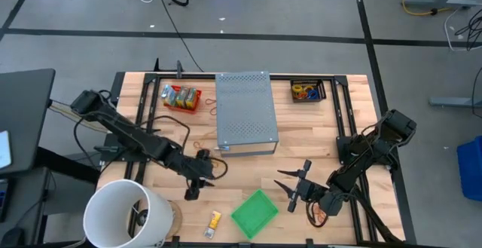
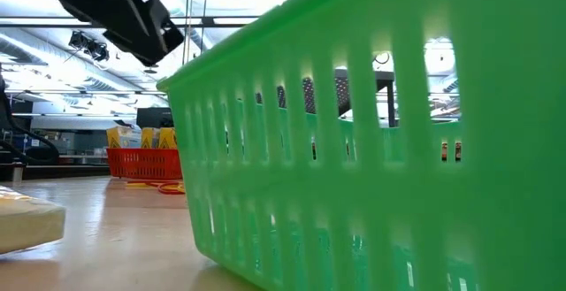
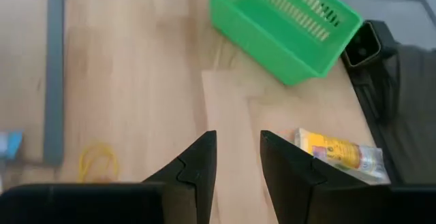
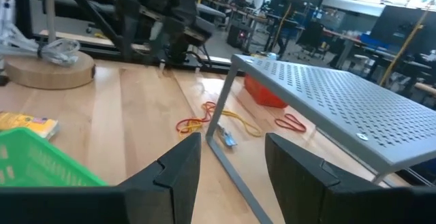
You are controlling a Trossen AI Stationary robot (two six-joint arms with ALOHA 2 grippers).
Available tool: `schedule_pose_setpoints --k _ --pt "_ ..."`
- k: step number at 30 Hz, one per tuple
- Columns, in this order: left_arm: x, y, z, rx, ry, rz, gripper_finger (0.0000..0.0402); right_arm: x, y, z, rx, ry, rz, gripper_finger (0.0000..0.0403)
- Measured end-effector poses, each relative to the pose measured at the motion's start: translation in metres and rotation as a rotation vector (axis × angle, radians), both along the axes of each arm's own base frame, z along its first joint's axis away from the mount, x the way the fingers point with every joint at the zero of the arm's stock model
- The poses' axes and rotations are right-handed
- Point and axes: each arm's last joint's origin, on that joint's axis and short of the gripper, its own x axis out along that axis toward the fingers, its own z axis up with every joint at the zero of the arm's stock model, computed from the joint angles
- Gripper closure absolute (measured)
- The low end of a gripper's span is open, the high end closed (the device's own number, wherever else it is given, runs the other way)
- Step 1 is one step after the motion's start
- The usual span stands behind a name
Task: Pick & Place Office Desk Supplies
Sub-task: Put the small yellow crayon box into the red basket
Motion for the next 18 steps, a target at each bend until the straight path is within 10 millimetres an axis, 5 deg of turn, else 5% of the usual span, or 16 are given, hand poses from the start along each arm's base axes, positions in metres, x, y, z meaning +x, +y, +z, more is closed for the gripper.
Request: schedule_pose_setpoints --k 3,9,18 --pt "0.001 -0.008 -0.003 0.014 -0.022 -0.052 0.0282 0.000 0.000 0.000 0.003 0.005 0.016 0.0231" --pt "0.008 -0.019 -0.001 -0.250 -0.010 0.003 0.0269 0.000 0.001 -0.001 0.008 0.018 0.054 0.0231" --pt "0.021 -0.038 -0.035 -0.402 0.113 0.066 0.0127 0.000 0.002 -0.006 0.023 0.063 0.123 0.0231"
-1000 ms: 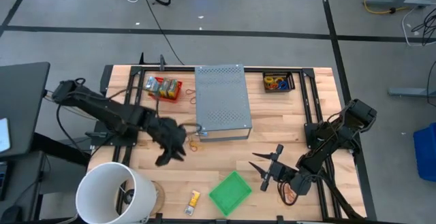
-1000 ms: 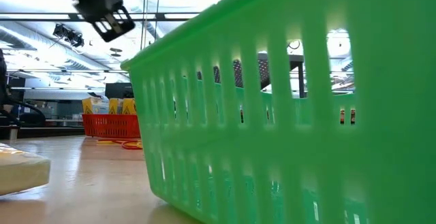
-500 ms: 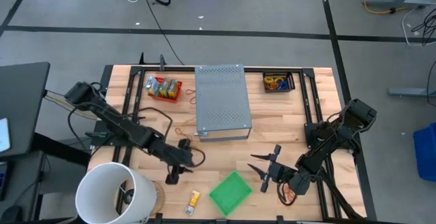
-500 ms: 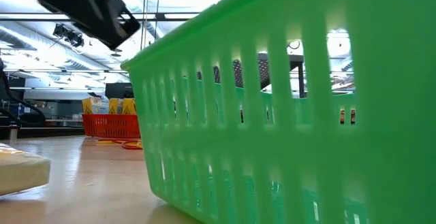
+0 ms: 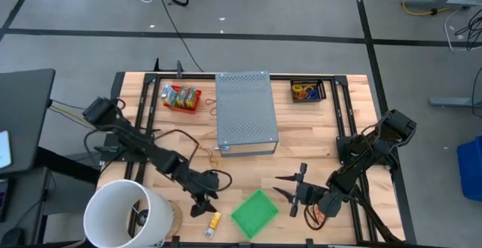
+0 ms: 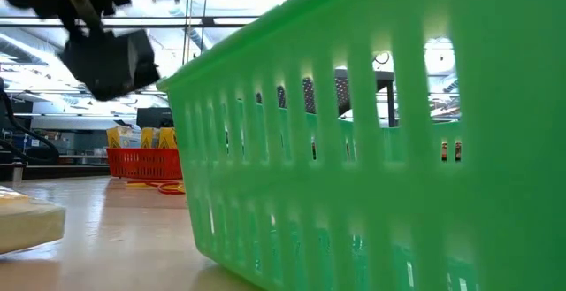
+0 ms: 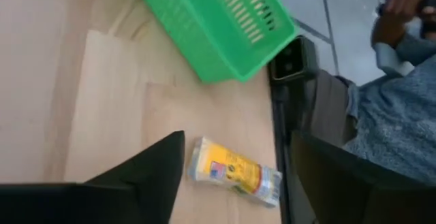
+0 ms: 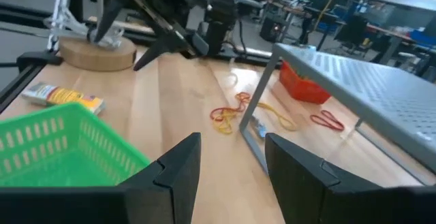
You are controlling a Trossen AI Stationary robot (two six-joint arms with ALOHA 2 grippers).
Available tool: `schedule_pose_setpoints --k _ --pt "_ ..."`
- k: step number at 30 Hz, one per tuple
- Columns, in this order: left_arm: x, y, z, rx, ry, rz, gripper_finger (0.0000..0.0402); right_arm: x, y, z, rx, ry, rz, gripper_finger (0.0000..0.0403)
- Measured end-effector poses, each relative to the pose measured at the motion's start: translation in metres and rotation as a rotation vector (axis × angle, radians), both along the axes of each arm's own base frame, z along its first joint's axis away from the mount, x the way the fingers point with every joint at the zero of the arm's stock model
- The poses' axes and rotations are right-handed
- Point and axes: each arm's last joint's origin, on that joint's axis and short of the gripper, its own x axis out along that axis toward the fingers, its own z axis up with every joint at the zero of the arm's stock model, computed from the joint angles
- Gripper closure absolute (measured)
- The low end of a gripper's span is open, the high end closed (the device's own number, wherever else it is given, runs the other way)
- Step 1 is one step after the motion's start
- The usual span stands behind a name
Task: Pick & Place Office Desk Supplies
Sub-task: Put the small yellow crayon box into the red basket
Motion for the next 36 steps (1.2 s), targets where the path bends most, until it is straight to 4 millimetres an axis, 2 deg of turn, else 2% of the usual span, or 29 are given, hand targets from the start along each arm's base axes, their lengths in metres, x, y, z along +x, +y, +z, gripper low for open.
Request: schedule_pose_setpoints --k 4,10,17,23,27,33,36 --pt "0.007 -0.007 -0.018 -0.035 0.021 0.045 0.0114 -0.002 0.001 -0.002 -0.009 0.017 0.009 0.0231" --pt "0.014 -0.026 -0.027 -0.042 0.043 0.053 0.0114 -0.003 0.000 -0.004 -0.029 0.034 0.010 0.0231" --pt "0.024 -0.058 -0.034 0.017 0.076 -0.181 0.0114 -0.003 0.000 -0.006 -0.048 0.046 0.006 0.0231" --pt "0.029 -0.073 -0.030 0.057 0.043 -0.281 0.0130 -0.003 0.000 -0.005 -0.049 0.045 0.005 0.0231" --pt "0.024 -0.079 -0.029 0.093 0.010 -0.340 0.0190 -0.003 0.000 -0.005 -0.048 0.044 0.005 0.0231" --pt "0.019 -0.083 -0.031 0.175 -0.016 -0.379 0.0374 -0.003 0.000 -0.005 -0.046 0.042 0.005 0.0231" --pt "0.019 -0.081 -0.033 0.207 -0.010 -0.362 0.0395 -0.003 0.000 -0.005 -0.047 0.042 0.005 0.0231"
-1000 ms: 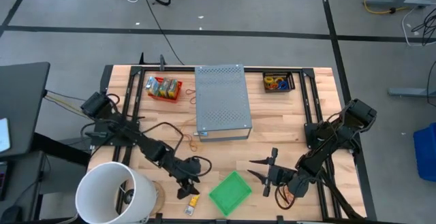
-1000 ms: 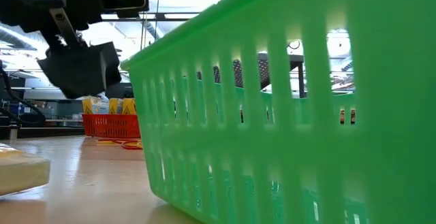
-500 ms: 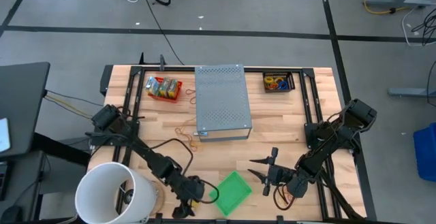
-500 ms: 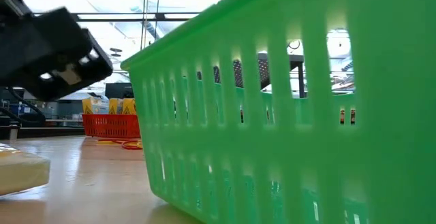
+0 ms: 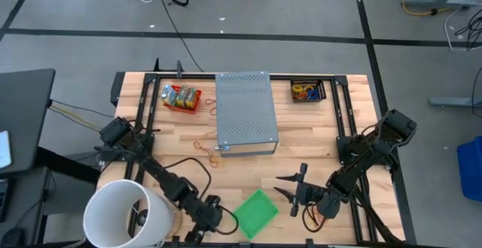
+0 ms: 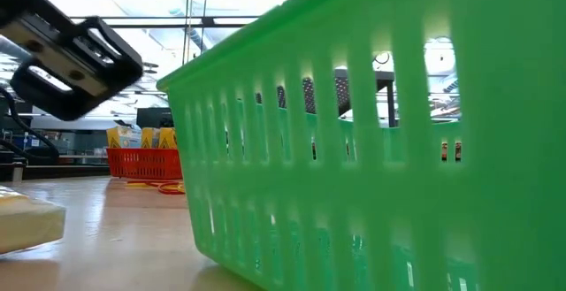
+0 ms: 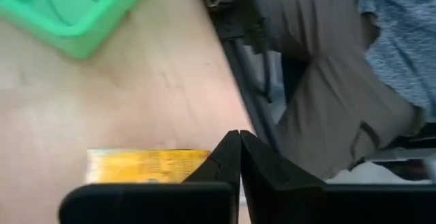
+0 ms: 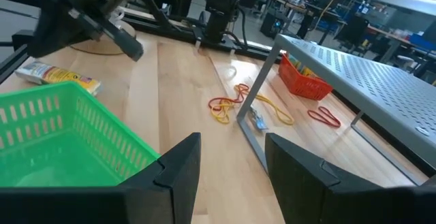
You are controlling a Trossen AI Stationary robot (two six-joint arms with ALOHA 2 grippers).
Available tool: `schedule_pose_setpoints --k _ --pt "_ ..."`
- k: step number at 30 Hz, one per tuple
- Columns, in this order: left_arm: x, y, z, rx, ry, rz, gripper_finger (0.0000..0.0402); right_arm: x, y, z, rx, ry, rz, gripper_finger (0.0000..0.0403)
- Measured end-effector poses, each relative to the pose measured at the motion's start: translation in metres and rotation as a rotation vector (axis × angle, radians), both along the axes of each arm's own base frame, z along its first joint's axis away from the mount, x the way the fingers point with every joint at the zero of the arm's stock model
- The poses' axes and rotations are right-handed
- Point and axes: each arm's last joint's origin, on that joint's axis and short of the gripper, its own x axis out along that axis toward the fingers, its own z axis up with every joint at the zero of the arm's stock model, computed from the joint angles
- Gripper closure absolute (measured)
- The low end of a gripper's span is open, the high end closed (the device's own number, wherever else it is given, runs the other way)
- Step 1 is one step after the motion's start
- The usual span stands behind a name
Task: Pick & Place Office Desk Supplies
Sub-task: Put the small yellow crayon box into the red basket
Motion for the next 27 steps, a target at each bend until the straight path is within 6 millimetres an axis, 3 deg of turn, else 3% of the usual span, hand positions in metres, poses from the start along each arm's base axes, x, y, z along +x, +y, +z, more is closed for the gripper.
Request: schedule_pose_setpoints --k 11,17,27 --pt "-0.006 0.007 -0.007 0.089 0.075 -0.031 0.0399 0.000 0.000 0.000 -0.003 0.000 -0.002 0.0231" --pt "0.001 0.017 -0.009 0.131 0.070 0.015 0.0400 0.000 -0.001 0.000 -0.010 -0.007 -0.023 0.0231" --pt "-0.005 0.061 -0.015 0.396 0.283 0.165 0.0400 0.000 -0.001 0.000 -0.011 -0.007 -0.023 0.0231"
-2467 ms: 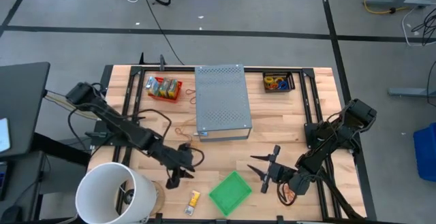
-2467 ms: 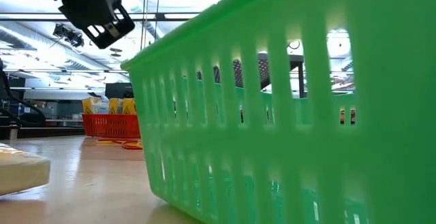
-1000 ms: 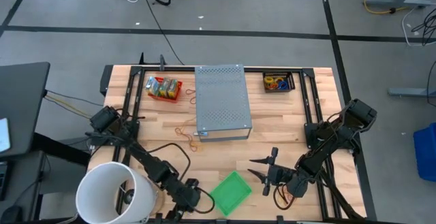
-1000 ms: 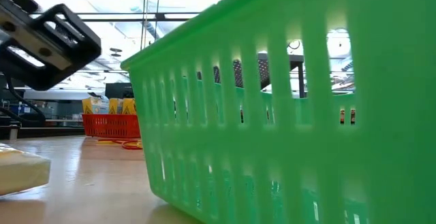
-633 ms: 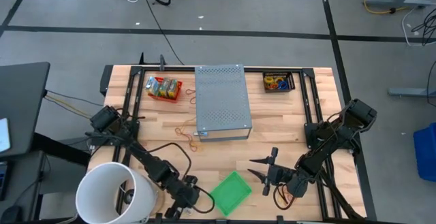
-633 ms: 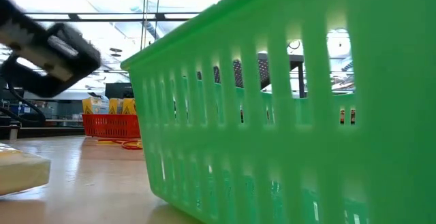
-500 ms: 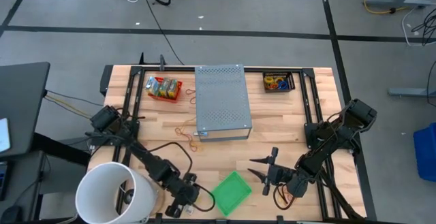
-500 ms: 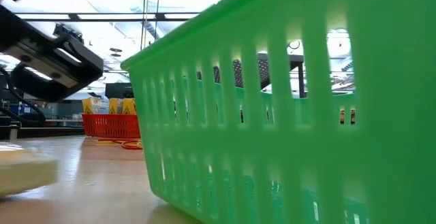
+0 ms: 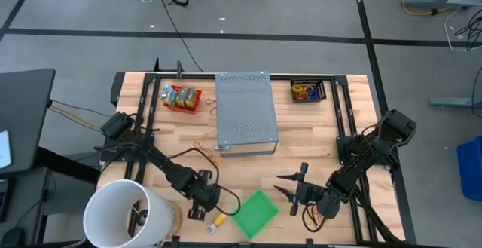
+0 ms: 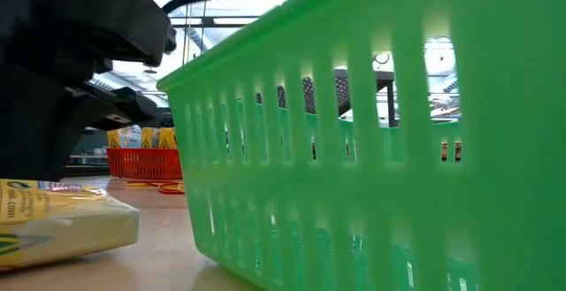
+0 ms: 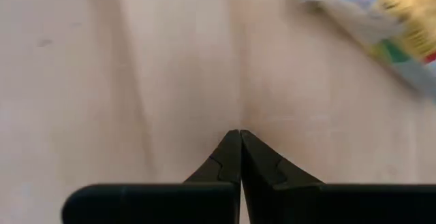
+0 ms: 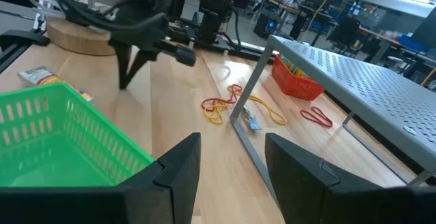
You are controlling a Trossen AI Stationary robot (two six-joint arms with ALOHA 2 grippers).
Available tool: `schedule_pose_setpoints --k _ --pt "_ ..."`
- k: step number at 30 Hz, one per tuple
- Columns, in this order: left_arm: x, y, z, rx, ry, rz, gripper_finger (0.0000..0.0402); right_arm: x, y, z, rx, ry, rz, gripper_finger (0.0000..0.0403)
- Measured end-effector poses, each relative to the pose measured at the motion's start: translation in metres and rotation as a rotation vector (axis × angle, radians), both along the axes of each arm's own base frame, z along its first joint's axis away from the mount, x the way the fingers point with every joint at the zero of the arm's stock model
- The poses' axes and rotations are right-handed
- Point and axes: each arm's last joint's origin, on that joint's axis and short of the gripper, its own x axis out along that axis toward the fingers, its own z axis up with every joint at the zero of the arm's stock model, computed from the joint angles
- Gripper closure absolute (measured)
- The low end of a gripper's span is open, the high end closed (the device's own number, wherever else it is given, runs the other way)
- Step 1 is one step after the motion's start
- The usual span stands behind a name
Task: Pick & Place Office Desk Supplies
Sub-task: Put the small yellow crayon box into the red basket
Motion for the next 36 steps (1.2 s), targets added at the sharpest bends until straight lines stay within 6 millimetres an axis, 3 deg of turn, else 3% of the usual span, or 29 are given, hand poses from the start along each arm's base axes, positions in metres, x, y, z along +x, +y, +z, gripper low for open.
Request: schedule_pose_setpoints --k 3,7,13,23,36 --pt "0.001 0.001 0.011 -0.016 -0.054 -0.018 0.0401 0.000 0.000 0.000 0.000 0.000 0.000 0.0231" --pt "0.010 -0.013 0.049 -0.120 -0.217 -0.068 0.0401 0.000 0.000 0.000 0.000 0.000 0.000 0.0231" --pt "0.026 -0.037 0.071 -0.376 -0.370 -0.171 0.0401 0.000 0.000 0.000 0.000 0.000 0.000 0.0231" --pt "0.035 -0.052 0.019 -0.430 -0.256 -0.203 0.0401 0.000 0.000 0.000 -0.003 0.003 0.000 0.0231" --pt "0.040 -0.046 -0.007 -0.428 -0.150 -0.188 0.0401 0.000 0.000 0.000 0.000 0.000 0.000 0.0231"
